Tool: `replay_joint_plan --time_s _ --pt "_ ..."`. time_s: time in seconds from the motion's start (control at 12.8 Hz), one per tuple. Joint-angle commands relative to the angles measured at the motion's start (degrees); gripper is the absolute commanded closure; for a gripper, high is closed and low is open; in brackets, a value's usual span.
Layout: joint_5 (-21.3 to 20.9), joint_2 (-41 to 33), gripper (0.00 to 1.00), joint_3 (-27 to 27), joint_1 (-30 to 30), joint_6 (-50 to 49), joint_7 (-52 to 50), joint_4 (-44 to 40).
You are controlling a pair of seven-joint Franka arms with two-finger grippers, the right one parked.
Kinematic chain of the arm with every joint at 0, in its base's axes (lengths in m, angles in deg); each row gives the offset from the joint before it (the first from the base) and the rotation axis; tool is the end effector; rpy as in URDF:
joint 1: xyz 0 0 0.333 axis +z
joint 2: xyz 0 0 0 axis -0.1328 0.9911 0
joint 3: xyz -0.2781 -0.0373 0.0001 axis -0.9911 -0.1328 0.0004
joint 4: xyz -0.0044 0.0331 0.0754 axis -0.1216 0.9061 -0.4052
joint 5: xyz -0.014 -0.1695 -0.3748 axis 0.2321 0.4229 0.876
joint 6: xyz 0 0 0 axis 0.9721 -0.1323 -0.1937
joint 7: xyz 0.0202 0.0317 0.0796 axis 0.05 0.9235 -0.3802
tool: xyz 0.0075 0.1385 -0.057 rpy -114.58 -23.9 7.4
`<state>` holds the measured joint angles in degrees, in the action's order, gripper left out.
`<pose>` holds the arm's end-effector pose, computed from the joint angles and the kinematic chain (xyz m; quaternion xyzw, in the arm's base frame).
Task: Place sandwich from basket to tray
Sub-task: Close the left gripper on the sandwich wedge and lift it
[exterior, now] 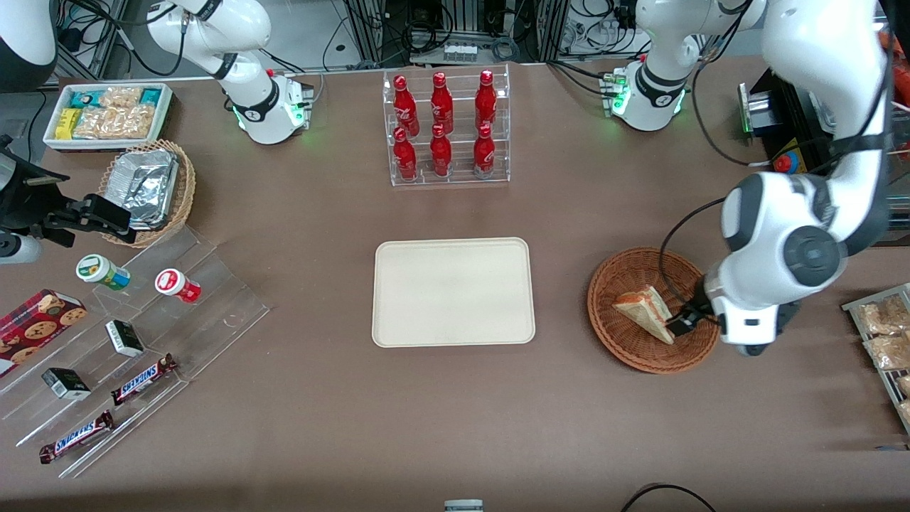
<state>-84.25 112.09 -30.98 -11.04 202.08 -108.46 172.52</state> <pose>0.6346 -0.1089 0.2676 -0.9237 -0.3807 0.0348 0.0265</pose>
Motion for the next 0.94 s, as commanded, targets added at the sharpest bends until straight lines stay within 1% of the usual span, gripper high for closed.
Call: replay_joint_plan --time_s 0.0,0.16,0.31,0.62,0.7,0.78,0.86 --pt "-1.13 -0.67 0.00 0.22 -0.38 7.14 -5.76 5.79" --pt "-2.10 -0.67 0.00 0.22 -1.25 10.68 -7.97 8.87" --pt "-2.10 -1.02 0.00 0.22 -1.34 14.98 -10.26 12.73" --pt "-2.10 -0.67 0.00 0.22 -2.22 19.47 -12.99 16.44" --pt "-2.10 -0.58 0.04 0.22 -2.22 19.74 -13.77 16.53" --pt "-2.10 -0.49 0.23 0.22 -2.22 19.75 -14.57 16.53" --pt "-2.10 -0.49 0.54 0.22 -2.22 19.66 -14.92 16.53"
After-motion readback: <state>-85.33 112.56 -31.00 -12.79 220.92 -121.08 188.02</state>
